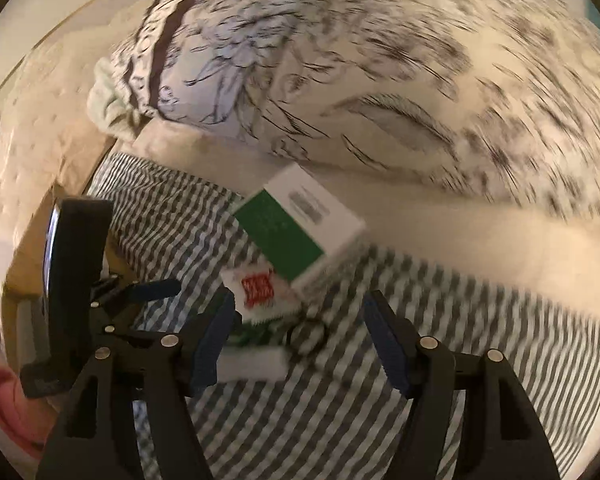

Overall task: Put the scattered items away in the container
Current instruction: 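Move both tools back toward the green box and white tube, then grasp the green-and-white medicine box with the right tool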

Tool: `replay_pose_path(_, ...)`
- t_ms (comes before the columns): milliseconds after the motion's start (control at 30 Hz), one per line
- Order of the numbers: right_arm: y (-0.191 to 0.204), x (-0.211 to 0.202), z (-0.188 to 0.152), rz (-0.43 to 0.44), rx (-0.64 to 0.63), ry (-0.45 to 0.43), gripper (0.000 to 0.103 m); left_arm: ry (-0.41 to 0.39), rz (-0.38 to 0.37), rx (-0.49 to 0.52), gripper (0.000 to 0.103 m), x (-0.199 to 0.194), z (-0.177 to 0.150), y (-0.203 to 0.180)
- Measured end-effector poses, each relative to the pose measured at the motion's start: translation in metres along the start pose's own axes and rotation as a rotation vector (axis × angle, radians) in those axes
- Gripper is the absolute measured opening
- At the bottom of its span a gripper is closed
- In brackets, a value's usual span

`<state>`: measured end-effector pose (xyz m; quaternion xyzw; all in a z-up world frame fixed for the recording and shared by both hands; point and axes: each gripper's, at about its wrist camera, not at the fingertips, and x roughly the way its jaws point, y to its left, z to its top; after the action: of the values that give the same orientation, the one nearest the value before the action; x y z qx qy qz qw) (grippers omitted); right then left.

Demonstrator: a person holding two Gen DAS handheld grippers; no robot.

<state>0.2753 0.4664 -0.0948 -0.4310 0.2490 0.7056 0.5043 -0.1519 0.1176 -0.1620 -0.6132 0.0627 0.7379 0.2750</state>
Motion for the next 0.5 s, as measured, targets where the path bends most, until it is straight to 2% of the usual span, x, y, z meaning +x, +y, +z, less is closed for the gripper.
replay_pose_path(100, 0.0, 0.021, 0.017, 0.081, -0.122, 0.077, 0.068, 0.028, -0.017, -0.041, 0.084, 0.012, 0.007, 0.003)
replay_pose_path(233, 0.011, 0.048, 0.029, 0.008, -0.34, 0.143, 0.068, 0.052, -0.039, -0.076, 0.084, 0.025, 0.012, 0.004)
replay_pose_path(300, 0.014, 0.059, 0.031, -0.024, -0.405, 0.156, 0.068, 0.061, -0.05, -0.089, 0.084, 0.032, 0.014, 0.005)
replay_pose_path(367, 0.014, 0.07, 0.034, -0.023, -0.446, 0.166, 0.073, 0.082, -0.047, -0.109, 0.084, 0.042, 0.015, 0.007)
replay_pose_path(433, 0.01, 0.078, 0.039, -0.013, -0.45, 0.159, 0.09, 0.091, -0.054, -0.125, 0.084, 0.048, 0.016, 0.009)
replay_pose_path(500, 0.006, 0.083, 0.043, 0.006, -0.434, 0.16, 0.092, 0.086, -0.055, -0.132, 0.084, 0.051, 0.018, 0.009)
